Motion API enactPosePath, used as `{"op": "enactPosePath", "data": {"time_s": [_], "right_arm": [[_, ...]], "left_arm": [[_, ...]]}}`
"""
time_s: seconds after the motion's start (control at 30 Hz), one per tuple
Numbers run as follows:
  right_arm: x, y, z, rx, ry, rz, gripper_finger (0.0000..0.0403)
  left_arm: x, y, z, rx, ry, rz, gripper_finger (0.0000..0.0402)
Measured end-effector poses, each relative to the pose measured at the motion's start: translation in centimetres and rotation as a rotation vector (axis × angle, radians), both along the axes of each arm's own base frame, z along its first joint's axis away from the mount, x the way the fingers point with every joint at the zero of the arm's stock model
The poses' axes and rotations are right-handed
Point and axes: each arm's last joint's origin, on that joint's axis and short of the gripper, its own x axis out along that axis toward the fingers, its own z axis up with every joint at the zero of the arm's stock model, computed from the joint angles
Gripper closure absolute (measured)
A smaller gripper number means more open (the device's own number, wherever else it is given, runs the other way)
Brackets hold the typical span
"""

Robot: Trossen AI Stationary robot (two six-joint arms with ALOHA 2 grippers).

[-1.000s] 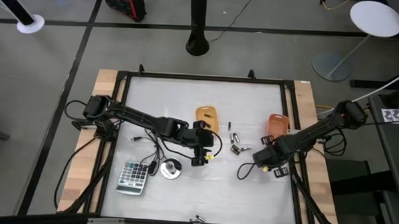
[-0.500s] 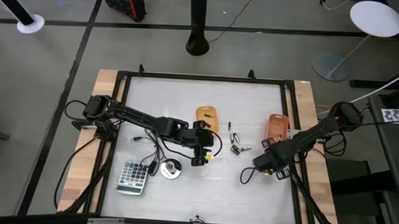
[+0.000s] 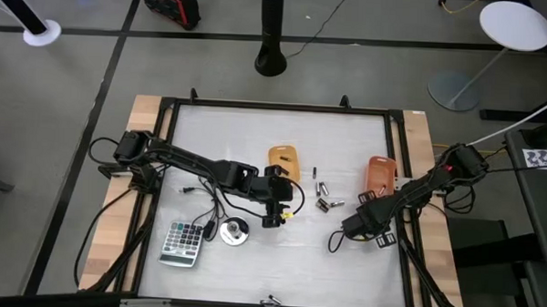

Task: Sort batteries
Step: Put the black battery into the yellow bin

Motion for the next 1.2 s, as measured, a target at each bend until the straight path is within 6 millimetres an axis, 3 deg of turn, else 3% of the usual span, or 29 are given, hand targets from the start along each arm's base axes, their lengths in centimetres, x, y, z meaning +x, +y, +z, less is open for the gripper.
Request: {"op": "enactPosePath", "data": {"time_s": [0.4,0.63,0.8,1.2], "right_arm": [[0.0,0.1,0.0,0.01,0.014,-0.077,0.0391],[1.0,0.6,0.7,0.018,-0.041,-0.078,0.0382],[2.0,1.0,1.2,0.005,-0.128,-0.066,0.0396],[5.4,0.8,2.1,0.004,-0.417,-0.077,0.0402]], "left_arm": [[0.0,0.0,0.0,0.0,0.0,0.0,0.0257],[0.0,0.0,0.0,0.0,-0.001,0.0,0.0257],[-0.1,0.0,0.2,-0.012,-0.004,-0.011,0.0257],[-1.2,0.1,2.6,-0.041,-0.055,-0.028,0.0257]]}}
